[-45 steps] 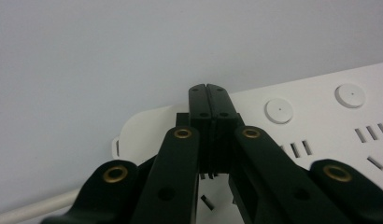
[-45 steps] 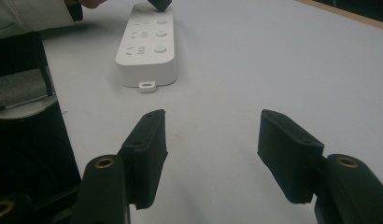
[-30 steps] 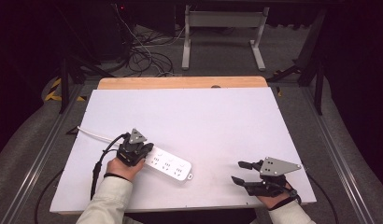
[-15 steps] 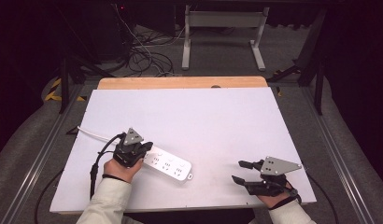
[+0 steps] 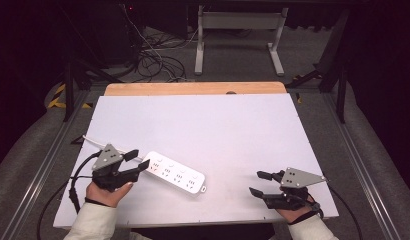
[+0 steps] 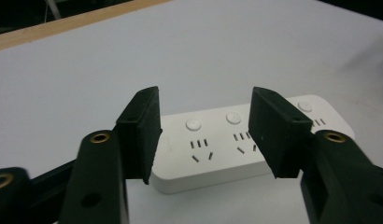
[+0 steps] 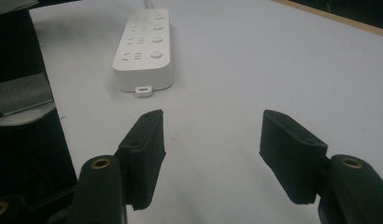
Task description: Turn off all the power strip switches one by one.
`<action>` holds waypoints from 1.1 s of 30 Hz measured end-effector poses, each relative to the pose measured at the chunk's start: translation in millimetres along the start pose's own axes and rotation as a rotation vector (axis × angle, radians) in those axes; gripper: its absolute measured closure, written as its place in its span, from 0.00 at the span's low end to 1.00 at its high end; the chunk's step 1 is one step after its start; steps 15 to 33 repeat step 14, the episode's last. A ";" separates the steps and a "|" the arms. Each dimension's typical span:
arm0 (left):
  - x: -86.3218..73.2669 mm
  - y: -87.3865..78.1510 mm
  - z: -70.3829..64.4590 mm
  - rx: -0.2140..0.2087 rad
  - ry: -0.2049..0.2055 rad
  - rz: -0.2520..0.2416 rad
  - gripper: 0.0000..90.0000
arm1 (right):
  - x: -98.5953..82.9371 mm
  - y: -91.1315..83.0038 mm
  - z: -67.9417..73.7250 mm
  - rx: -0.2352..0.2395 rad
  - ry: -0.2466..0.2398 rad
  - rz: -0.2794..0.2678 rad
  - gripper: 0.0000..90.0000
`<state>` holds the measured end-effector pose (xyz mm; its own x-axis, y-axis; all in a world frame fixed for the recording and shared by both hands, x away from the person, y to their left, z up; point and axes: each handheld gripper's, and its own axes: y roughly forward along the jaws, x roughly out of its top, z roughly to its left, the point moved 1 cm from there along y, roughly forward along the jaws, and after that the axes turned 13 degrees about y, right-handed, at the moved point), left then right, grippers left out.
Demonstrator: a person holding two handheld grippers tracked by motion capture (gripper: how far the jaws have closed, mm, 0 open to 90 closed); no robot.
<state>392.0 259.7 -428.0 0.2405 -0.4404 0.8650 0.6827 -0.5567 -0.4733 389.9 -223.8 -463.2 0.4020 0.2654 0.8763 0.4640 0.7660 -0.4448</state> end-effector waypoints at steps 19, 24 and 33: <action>-48.6 -27.9 -2.9 0.043 -0.043 -0.014 0.25 | -0.2 -1.4 -0.7 -0.007 0.006 -0.014 0.42; -48.6 -27.9 -2.9 0.043 -0.043 -0.014 0.25 | -0.2 -1.4 -0.7 -0.007 0.006 -0.014 0.42; -48.6 -27.9 -2.9 0.043 -0.043 -0.014 0.25 | -0.2 -1.4 -0.7 -0.007 0.006 -0.014 0.42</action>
